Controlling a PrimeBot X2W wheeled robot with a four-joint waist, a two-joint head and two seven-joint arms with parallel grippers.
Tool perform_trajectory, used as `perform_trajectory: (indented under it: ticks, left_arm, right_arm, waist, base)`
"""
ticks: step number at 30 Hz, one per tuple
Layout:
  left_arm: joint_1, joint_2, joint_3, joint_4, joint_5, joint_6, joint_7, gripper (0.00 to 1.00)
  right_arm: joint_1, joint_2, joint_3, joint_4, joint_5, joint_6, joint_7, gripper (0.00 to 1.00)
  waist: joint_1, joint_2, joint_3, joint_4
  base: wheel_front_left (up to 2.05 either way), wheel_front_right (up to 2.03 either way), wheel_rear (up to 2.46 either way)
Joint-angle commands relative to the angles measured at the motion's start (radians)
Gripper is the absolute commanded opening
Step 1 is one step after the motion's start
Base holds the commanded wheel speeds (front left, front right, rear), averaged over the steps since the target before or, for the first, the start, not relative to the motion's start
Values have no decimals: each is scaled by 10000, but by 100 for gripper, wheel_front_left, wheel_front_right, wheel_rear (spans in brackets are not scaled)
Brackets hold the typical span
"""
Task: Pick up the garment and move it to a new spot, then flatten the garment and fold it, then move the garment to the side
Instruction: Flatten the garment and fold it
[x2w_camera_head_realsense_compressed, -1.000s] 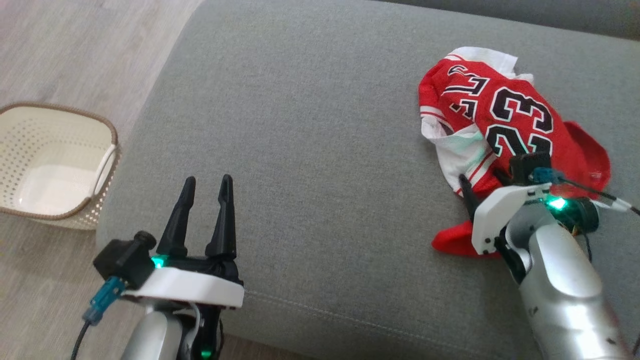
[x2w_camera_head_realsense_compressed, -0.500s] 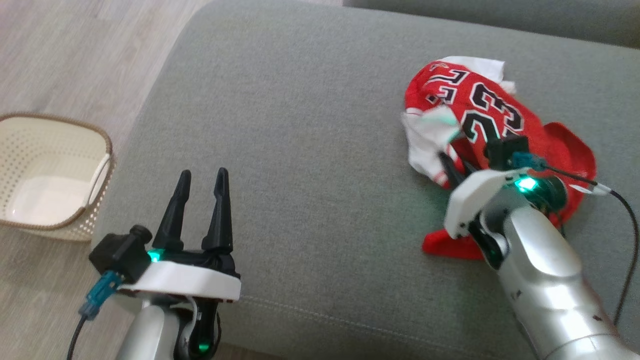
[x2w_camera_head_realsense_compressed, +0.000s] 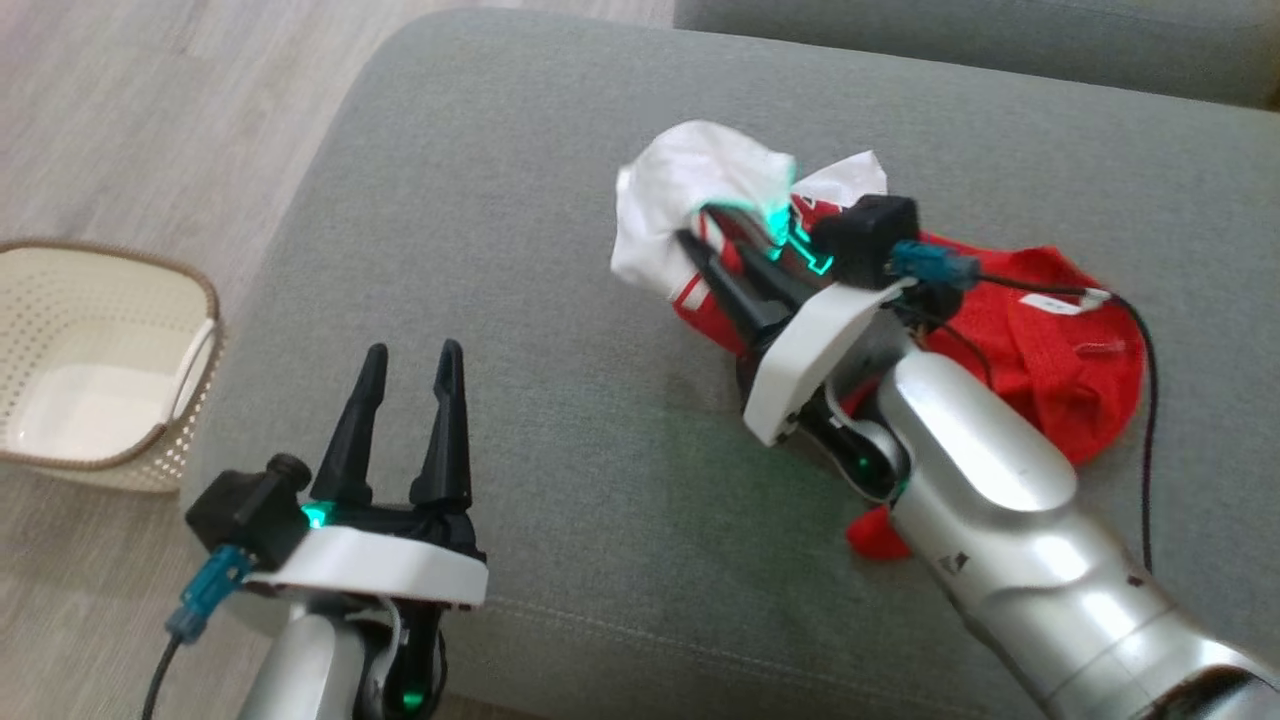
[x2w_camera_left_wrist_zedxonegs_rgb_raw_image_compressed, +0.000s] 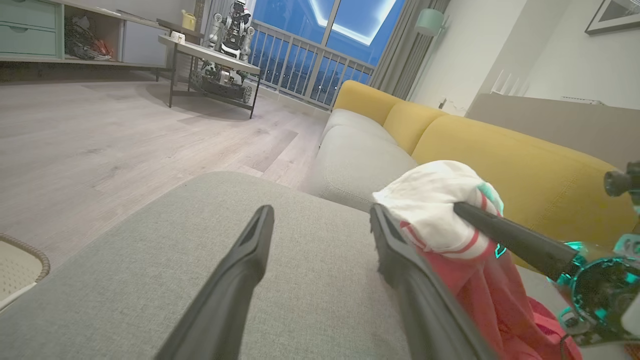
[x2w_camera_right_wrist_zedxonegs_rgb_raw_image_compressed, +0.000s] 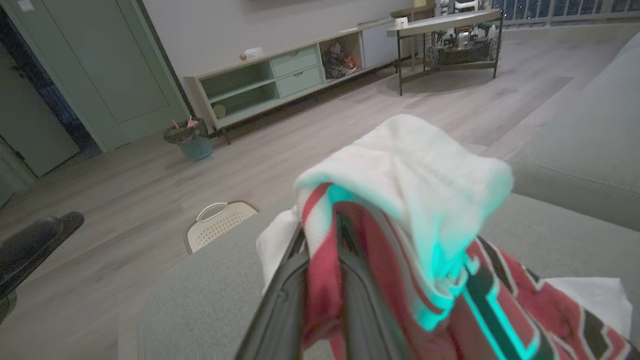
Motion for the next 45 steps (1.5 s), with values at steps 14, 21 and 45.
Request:
perform_trajectory:
  ticks: [14,21,45]
  left_arm:
    - [-158,18,281,-262,-16,163,-49,100]
    - [-84,18,477,-472,81,184,-49,100]
    - [136,18,172,-767,316,547,-49,100]
  right_arm:
    - [-678,183,1273,2077,792,-4,245,100]
    - [-677,-45,166,2492,-164,-4,-997,100]
    - [4439,156,-5711,-2530,-3563,-4,-1193,100]
  waist:
    - [0,0,-284,-229]
    - [0,0,-653,-1034]
    - [0,0,-591,-2481]
  base:
    - [0,0,0]
    - [0,0,0]
    - [0,0,0]
